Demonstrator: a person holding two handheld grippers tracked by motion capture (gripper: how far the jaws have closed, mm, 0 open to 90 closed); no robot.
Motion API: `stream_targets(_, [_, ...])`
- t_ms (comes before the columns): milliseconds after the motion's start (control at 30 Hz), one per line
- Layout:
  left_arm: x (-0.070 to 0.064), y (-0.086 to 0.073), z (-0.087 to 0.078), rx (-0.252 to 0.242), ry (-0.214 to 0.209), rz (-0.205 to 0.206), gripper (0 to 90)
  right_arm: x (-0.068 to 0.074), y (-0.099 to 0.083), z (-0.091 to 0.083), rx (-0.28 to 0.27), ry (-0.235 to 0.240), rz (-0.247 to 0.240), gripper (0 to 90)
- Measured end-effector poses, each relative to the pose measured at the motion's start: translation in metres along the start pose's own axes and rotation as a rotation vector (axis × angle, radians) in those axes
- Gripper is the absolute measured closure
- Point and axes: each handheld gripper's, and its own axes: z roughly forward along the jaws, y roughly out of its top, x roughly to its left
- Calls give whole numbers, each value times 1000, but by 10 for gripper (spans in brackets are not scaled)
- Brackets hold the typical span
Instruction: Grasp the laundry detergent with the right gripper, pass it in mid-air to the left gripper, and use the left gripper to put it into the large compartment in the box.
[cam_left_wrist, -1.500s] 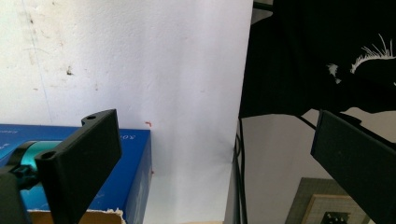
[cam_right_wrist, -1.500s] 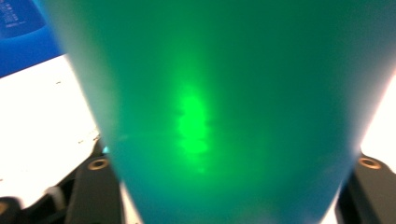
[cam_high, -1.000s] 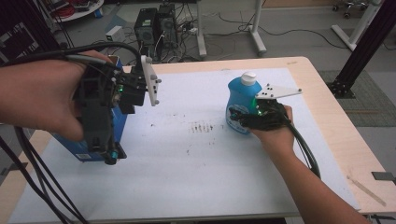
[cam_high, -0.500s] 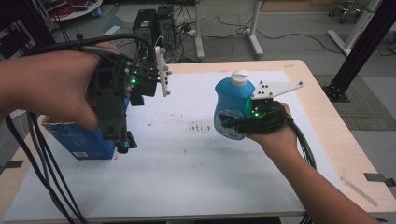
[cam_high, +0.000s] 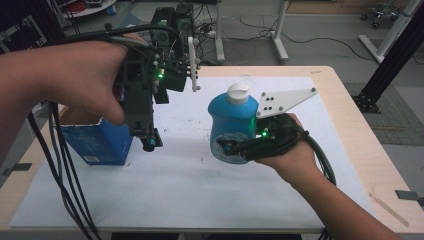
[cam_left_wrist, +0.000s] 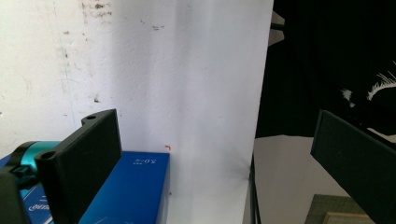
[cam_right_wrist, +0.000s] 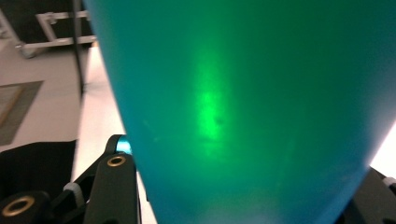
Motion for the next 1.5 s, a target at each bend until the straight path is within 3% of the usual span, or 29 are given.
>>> stream_targets(300, [3,4,9,-10,-7,3,17,20,4,27,28,146,-30,454])
stream_targets(633, [-1,10,10,-31,-14,15,17,30,11,54,27,215,-27,457])
stream_targets(1133, [-8,12,12,-22,-9,16,17,39,37,76,2,259,-63,457])
stream_targets(1500, [-10,14,16,-4,-13,-8,30,39,38,80,8,261,-62,457])
